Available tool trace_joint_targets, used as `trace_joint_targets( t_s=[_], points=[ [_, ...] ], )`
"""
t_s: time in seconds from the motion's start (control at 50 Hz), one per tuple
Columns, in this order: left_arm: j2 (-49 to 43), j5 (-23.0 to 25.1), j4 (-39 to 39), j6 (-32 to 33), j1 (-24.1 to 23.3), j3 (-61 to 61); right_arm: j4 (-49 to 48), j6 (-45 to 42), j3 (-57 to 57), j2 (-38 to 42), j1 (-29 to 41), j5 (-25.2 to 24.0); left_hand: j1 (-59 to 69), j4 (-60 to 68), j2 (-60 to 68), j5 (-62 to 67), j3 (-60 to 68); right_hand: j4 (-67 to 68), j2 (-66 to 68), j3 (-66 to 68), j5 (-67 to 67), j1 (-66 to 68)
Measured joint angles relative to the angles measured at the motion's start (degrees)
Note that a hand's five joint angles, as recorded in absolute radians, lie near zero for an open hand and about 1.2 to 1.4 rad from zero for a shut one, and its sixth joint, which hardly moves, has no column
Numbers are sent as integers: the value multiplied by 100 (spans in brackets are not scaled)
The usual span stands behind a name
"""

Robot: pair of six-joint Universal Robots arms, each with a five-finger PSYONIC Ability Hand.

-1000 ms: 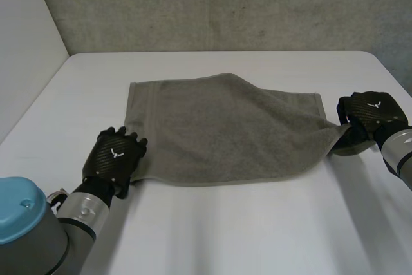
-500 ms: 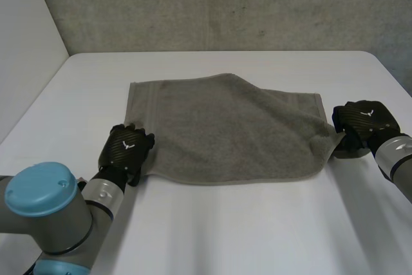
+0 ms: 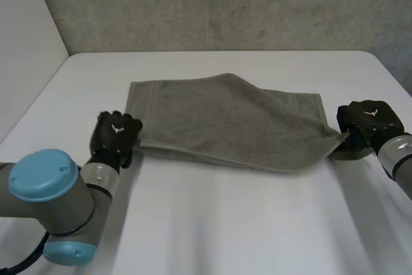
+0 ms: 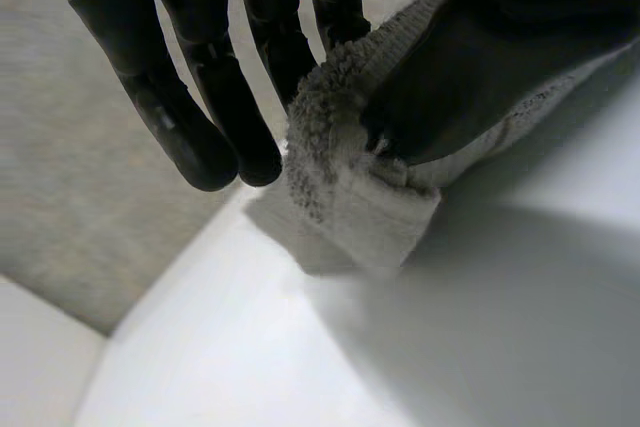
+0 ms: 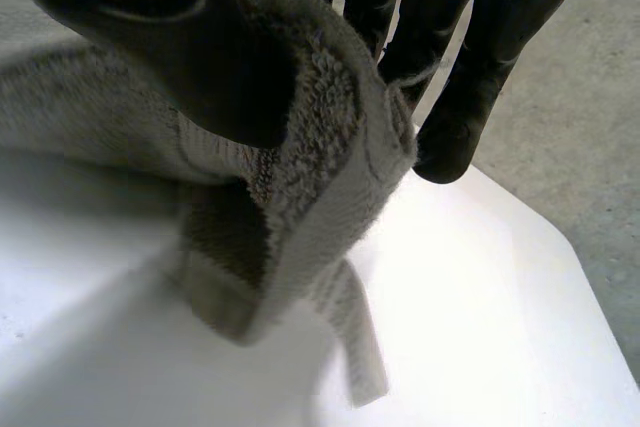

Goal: Fold the towel.

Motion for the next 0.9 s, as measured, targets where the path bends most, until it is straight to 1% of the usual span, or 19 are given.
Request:
trace_joint_targets(
  t_s=[0.1,0.22,0.34,0.4,0.42,0.52,0.62,0.64,0.68,0.74,0.8,0.86,0.9],
  points=[
    [708,-191,93,-4,-3,-162,88,55,-93,-368,-11,23,0,0,0,0,51,0,0,0,0,0],
    [1636,-194,155,-11,-5,-432,362,74,-205,-995,-82,-24,1,0,0,0,68,0,0,0,0,0],
    [2377,-120,100,-3,44,-872,1158,-25,-265,-1378,-321,-299,9,0,1,0,71,0,4,0,0,0],
    [2688,10,-4,43,91,-1181,1571,-198,-192,-1470,-473,-552,19,0,11,0,73,0,0,0,0,0],
    [2830,99,-69,81,121,-1321,1842,-385,-108,-1540,-612,-742,20,0,23,1,74,0,0,0,0,0],
    [3398,483,-376,258,294,-1789,2523,-993,109,-1823,-1062,-1209,23,0,31,1,76,0,0,0,0,0],
    [4125,921,-801,369,607,-2155,3328,-1540,183,-2344,-1757,-1798,24,0,31,1,77,0,0,0,0,0],
    [4186,968,-841,371,640,-2179,3380,-1565,181,-2380,-1815,-1858,24,0,31,1,77,0,4,0,0,0],
    [4362,1177,-966,373,773,-2245,3574,-1647,169,-2515,-2059,-2148,24,0,32,1,78,0,0,0,0,0],
    [4400,1413,-1034,366,907,-2265,3678,-1686,157,-2574,-2250,-2492,25,0,32,1,79,0,0,0,0,0],
    [4170,1595,-1019,366,996,-2206,3649,-1691,126,-2448,-2281,-2673,25,0,32,20,79,0,0,0,0,0],
    [3647,1709,-923,377,1032,-2014,3501,-1688,-20,-2073,-2136,-2663,27,0,32,34,81,0,0,0,0,0],
    [3061,1755,-804,390,1030,-1747,3310,-1675,-302,-1514,-1834,-2451,30,0,32,34,82,0,1,0,0,0]
  ],
)
